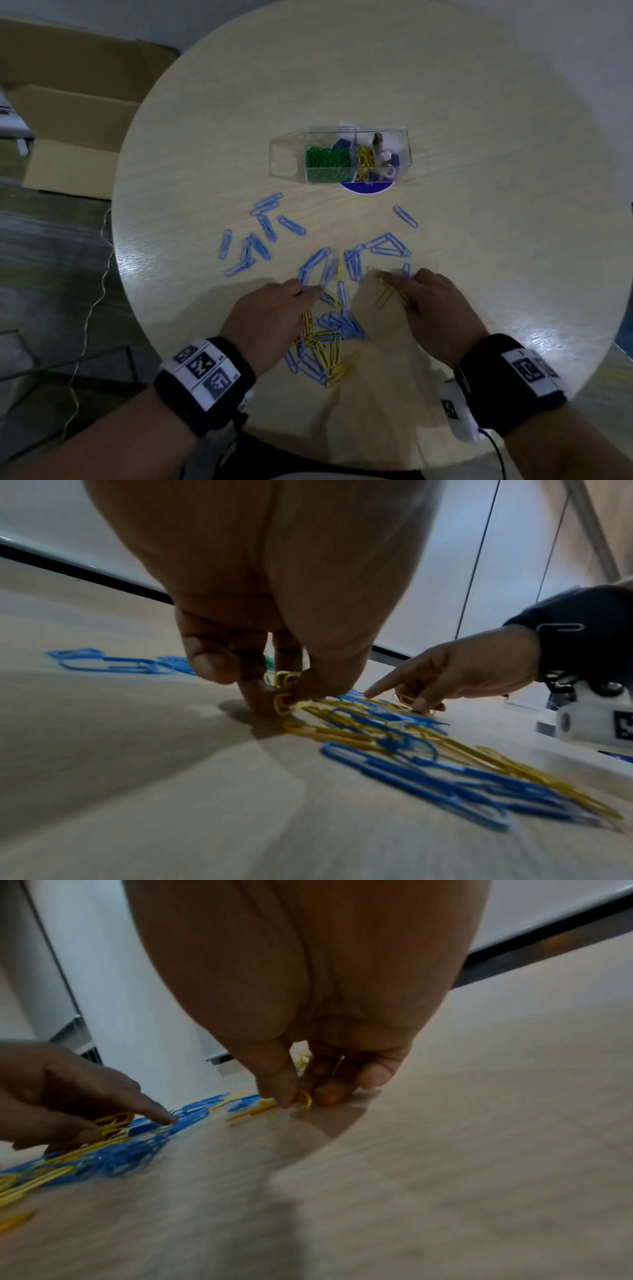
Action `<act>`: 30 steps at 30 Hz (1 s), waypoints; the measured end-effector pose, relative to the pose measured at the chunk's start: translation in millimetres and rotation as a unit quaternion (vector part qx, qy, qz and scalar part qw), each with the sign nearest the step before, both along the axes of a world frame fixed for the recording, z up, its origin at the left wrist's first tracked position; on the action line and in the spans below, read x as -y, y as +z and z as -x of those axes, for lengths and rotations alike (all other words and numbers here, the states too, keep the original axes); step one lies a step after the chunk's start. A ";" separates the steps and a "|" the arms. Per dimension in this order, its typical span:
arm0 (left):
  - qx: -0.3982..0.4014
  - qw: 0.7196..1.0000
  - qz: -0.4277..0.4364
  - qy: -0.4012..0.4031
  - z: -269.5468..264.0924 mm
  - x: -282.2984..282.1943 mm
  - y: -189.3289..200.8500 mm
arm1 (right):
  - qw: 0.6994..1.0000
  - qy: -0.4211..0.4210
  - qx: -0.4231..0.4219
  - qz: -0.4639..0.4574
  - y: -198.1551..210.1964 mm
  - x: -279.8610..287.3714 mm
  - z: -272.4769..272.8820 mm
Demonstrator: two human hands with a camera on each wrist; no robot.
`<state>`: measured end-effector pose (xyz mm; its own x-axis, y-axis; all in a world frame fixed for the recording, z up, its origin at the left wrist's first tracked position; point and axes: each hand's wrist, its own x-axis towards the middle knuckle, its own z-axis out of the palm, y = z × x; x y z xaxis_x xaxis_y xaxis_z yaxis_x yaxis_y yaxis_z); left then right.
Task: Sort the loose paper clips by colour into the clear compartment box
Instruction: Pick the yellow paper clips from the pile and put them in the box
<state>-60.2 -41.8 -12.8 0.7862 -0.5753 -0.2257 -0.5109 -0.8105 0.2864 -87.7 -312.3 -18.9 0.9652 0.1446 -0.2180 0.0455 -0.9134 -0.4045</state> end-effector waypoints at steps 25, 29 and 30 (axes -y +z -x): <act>0.016 0.983 0.046 0.176 -27.3 -17.3 12.8 | 0.991 0.120 0.043 0.044 0.8 -8.2 -18.7; 0.004 0.963 0.127 0.236 -45.9 -9.2 22.1 | 0.994 0.087 0.041 0.044 5.9 -13.7 -18.8; -0.012 0.955 0.155 0.254 -53.8 -5.7 24.5 | 0.995 0.080 0.036 0.039 6.2 -13.7 -18.5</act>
